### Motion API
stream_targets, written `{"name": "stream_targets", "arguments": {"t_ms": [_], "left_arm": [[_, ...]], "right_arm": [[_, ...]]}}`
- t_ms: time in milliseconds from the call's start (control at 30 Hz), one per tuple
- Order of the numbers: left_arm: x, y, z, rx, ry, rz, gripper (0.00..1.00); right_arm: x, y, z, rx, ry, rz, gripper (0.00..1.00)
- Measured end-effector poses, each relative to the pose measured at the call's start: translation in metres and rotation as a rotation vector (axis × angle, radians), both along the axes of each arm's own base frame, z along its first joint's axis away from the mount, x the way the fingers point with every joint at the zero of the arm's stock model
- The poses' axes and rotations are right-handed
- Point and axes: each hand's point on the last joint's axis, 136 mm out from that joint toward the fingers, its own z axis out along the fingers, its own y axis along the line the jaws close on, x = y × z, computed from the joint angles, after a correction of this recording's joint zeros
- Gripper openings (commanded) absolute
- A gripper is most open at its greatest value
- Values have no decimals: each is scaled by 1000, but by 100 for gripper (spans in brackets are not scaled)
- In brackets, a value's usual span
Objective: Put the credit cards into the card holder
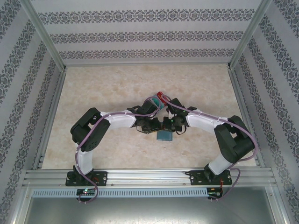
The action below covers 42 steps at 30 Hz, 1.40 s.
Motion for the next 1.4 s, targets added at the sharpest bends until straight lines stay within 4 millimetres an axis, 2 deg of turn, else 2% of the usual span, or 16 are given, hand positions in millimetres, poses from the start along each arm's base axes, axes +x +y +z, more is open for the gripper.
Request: {"name": "stream_targets", "arguments": {"t_ms": [333, 600, 933, 1400], "left_arm": [[0, 0, 0, -9, -4, 6, 19], [1, -4, 2, -25, -16, 1, 18], [1, -3, 2, -24, -16, 1, 18], [1, -3, 2, -24, -17, 2, 18]], "right_arm": [[0, 0, 4, 12, -25, 11, 0], [0, -9, 9, 40, 6, -7, 0], [-8, -5, 8, 37, 16, 29, 0], [-4, -1, 3, 21, 56, 29, 0]]}}
